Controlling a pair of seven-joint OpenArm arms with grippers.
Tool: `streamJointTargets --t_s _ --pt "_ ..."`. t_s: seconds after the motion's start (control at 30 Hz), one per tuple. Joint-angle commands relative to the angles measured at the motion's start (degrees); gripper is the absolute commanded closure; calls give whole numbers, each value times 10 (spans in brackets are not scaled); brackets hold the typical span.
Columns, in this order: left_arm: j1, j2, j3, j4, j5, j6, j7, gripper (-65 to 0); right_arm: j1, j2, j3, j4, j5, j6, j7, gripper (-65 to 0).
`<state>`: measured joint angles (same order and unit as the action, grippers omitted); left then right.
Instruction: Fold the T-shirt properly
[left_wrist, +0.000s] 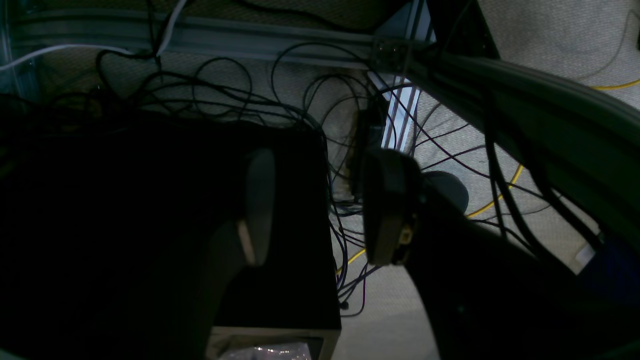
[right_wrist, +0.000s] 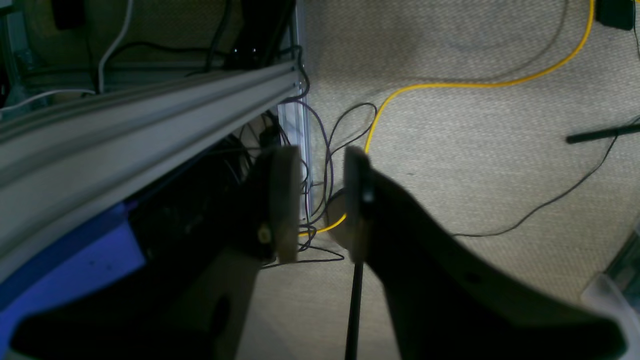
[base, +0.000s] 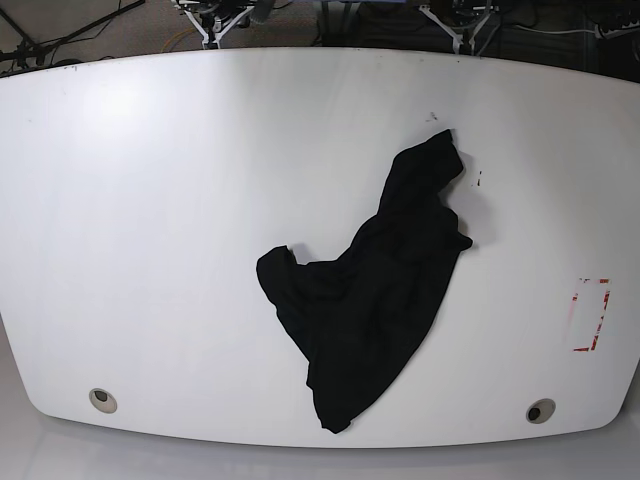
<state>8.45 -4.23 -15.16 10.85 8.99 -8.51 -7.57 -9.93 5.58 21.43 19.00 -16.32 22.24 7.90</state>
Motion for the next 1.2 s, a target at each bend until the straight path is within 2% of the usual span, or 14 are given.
streamJointTargets --t_s 0.0,0.03,0.73,0.9,0.97,1.17 --pt "2 -2 -2 -5 -3 0 -8 -266 -18 -16 3 10 0 2 -3 -139" --pt "3 5 0 0 2 0 -3 -260 -3 -4 -3 1 -1 2 5 -144" --pt "9 5 -3 7 -2 0 -6 -260 -3 -4 -2 6 2 2 5 -138" --pt "42 5 0 33 -2 -1 -54 -260 -20 -4 -1 9 3 2 5 -138" --pt "62 5 0 48 -1 -1 -83 -260 -42 -4 -1 54 3 2 5 -138" --pt "103 5 -3 93 -2 -1 -89 -260 -114 -26 -1 178 4 6 0 -138"
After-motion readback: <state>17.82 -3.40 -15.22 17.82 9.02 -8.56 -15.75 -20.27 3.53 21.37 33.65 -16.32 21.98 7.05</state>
